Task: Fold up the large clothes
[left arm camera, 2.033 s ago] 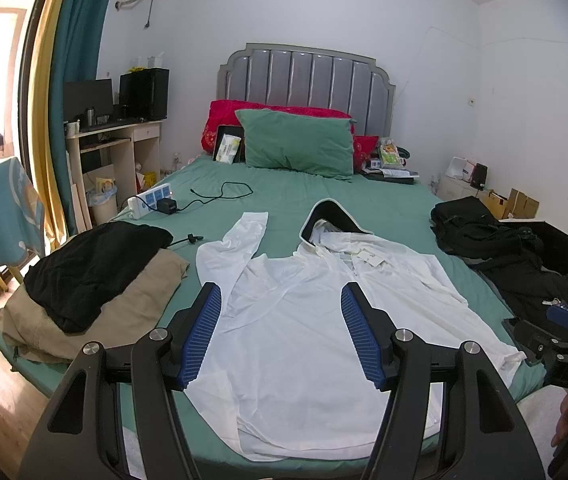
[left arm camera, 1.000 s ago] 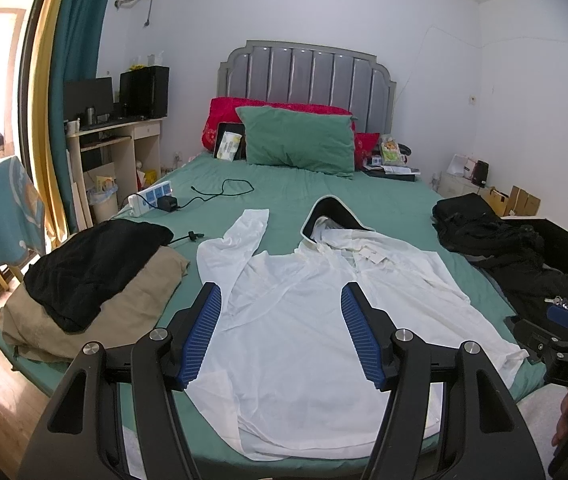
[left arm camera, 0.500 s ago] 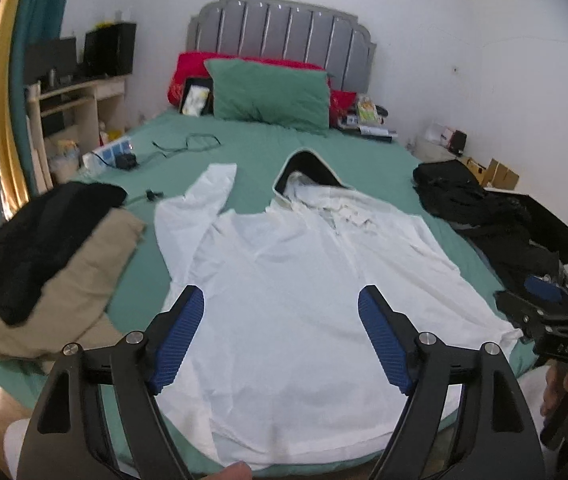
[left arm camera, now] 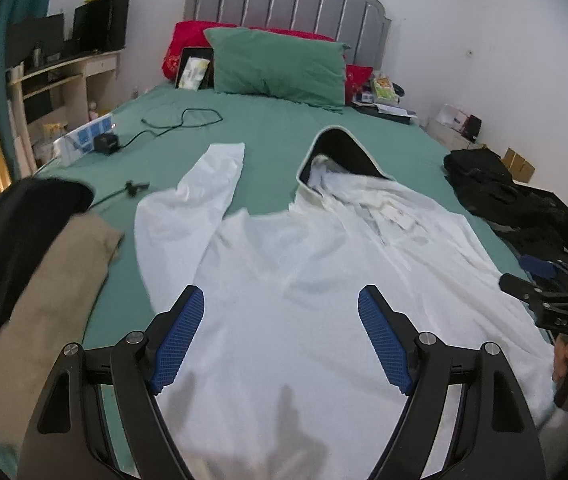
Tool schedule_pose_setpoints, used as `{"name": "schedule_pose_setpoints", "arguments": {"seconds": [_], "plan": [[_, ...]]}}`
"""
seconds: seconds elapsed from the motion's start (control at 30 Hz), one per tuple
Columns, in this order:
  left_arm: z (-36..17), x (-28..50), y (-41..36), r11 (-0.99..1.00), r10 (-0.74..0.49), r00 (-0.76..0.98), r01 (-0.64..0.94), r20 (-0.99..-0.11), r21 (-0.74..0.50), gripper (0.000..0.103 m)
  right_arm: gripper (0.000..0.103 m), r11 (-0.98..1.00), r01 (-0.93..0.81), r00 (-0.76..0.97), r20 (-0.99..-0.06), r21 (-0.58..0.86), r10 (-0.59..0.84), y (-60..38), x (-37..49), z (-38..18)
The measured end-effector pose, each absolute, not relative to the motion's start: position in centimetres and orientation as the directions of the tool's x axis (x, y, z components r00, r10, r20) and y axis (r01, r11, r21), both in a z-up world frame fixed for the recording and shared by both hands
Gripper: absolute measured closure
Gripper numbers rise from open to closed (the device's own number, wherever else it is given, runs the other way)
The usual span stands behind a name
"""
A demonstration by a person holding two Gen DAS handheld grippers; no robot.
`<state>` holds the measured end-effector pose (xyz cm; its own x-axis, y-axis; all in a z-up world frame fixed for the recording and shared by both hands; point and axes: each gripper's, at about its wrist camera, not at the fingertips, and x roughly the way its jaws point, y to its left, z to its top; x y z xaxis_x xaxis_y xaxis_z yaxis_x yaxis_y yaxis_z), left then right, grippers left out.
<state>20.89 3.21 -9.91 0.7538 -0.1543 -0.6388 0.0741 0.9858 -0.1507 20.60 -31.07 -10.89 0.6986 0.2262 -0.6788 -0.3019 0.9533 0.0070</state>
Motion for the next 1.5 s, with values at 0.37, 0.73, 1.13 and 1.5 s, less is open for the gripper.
{"name": "schedule_pose_setpoints", "arguments": {"seconds": [0.37, 0.73, 1.13, 1.5], "plan": [[-14.0, 32.6, 8.5, 0.996, -0.018, 0.78, -0.041, -0.626, -0.079, 0.021, 0.032, 0.91, -0.387, 0.671, -0.722, -0.15, 0.167, -25.6, 36.7, -15.1], [-17.3, 34.1, 12.7, 0.978, -0.048, 0.696, -0.112, -0.717, -0.175, 0.021, 0.057, 0.857, -0.476, 0.617, -0.769, -0.196, 0.167, -19.4, 45.7, -19.6], [-14.6, 34.2, 14.2, 0.981, -0.061, 0.699, -0.091, -0.712, -0.173, 0.021, 0.1, 0.887, -0.385, 0.774, -0.613, -0.255, 0.159, -20.9, 41.1, -11.7], [-12.0, 32.8, 15.8, 0.97, -0.077, 0.728, -0.104, -0.681, -0.222, 0.021, 0.099, 0.861, -0.491, 0.699, -0.65, -0.132, 0.299, -14.5, 31.0, -9.4]]}}
